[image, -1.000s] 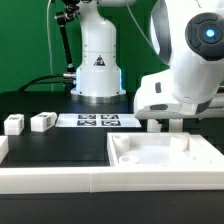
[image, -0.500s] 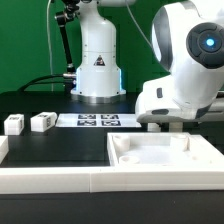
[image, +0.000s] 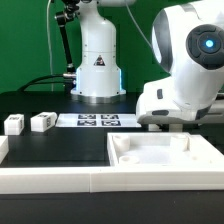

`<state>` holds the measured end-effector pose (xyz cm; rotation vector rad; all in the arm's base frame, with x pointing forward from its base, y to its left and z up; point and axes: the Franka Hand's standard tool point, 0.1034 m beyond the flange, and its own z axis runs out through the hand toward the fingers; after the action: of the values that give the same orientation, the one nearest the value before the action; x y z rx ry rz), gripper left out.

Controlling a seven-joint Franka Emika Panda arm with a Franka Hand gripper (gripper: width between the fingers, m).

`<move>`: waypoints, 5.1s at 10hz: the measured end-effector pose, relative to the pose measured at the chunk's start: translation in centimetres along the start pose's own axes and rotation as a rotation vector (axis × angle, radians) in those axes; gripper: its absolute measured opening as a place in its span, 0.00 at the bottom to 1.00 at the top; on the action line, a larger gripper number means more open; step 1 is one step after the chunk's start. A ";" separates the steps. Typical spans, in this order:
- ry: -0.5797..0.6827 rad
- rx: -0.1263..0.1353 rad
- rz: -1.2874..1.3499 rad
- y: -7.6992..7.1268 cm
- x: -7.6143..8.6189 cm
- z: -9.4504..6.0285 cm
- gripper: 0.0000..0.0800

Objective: Assemble square table

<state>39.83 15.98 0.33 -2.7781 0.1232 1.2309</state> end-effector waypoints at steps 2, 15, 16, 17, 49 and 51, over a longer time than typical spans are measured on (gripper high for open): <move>-0.003 -0.003 -0.005 -0.2 -0.3 0.6 0.81; -0.007 0.004 -0.040 -0.2 -1.2 -3.1 0.36; 0.006 0.012 -0.085 0.1 -1.6 -4.9 0.36; 0.028 0.022 -0.076 0.8 -1.8 -6.2 0.36; 1.230 0.002 -0.203 4.1 3.1 -21.8 0.36; 1.270 0.001 -0.209 3.7 3.3 -22.2 0.36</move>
Offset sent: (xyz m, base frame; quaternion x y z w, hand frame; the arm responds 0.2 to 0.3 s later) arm -0.0125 0.0037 -0.0035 0.0025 0.0072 -0.0028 1.0000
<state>57.94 9.41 12.50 -2.9529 -0.0810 -0.6722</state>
